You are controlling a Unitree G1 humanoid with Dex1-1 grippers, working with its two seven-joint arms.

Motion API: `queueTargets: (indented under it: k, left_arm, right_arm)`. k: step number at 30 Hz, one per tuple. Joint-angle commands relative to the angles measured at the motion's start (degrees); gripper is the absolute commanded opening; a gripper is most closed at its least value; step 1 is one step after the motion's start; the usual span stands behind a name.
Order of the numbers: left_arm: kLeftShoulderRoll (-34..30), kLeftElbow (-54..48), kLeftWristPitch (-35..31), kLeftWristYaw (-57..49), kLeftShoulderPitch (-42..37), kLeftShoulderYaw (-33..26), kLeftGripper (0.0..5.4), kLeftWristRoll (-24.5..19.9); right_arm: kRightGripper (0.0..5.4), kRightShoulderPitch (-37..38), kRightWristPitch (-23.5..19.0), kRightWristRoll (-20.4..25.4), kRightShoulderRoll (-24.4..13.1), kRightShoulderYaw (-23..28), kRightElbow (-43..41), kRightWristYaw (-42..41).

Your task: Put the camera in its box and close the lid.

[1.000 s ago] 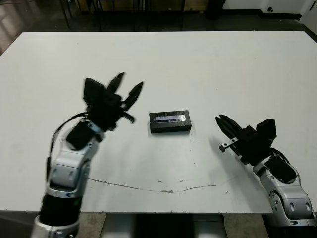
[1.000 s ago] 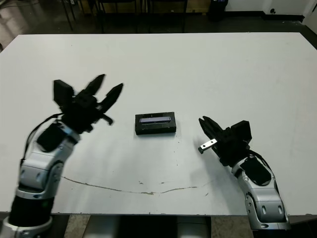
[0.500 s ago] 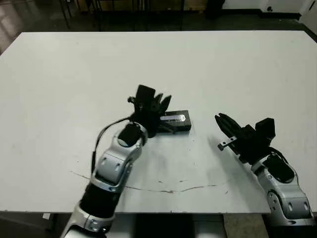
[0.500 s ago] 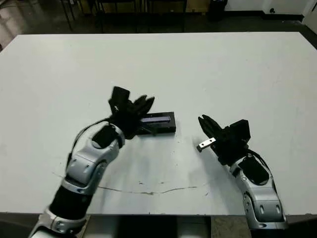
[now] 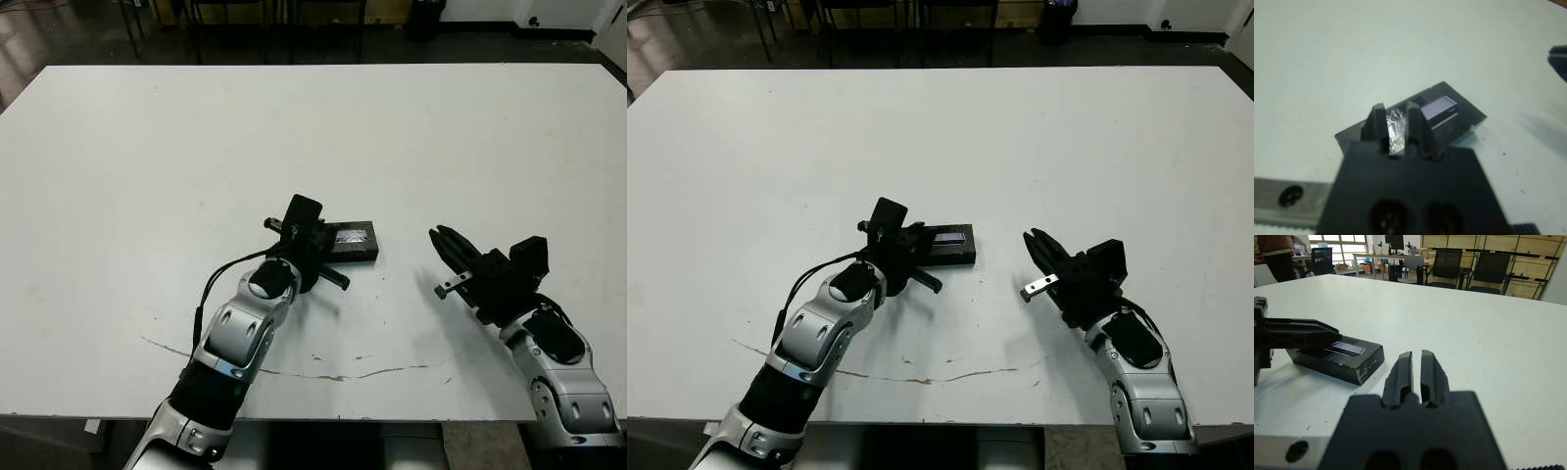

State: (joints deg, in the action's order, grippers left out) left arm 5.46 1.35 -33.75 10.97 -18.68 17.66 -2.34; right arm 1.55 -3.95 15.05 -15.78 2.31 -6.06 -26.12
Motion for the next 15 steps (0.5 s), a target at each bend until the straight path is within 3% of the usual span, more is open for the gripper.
queueTargets:
  k: [1,7,11,15]
  left_arm:
    - [-1.96,1.15,-4.96,1.81,3.78,0.72,0.03,-0.45]
    - [-3.52,-7.72,-0.33,2.53,6.66,-7.16,0.03,-4.46]
    - [-6.43,-9.99,10.55,3.30,8.06,-17.50,0.03,-8.43]
    - [-9.88,-3.50,26.10,1.51,7.85,-24.70,0.03,-6.97]
  right_arm:
    - [0.00,0.19,-0.40,-0.98,0.14,-0.33,0.15,0.69]
    - [0.00,0.47,-1.86,-0.27,1.26,-0.29,-1.36,2.08]
    - [0.00,-0.14,-3.55,-0.02,2.26,-0.24,-3.24,4.20]
    - [0.00,-2.48,-5.72,0.45,2.63,-0.18,-4.80,5.39]
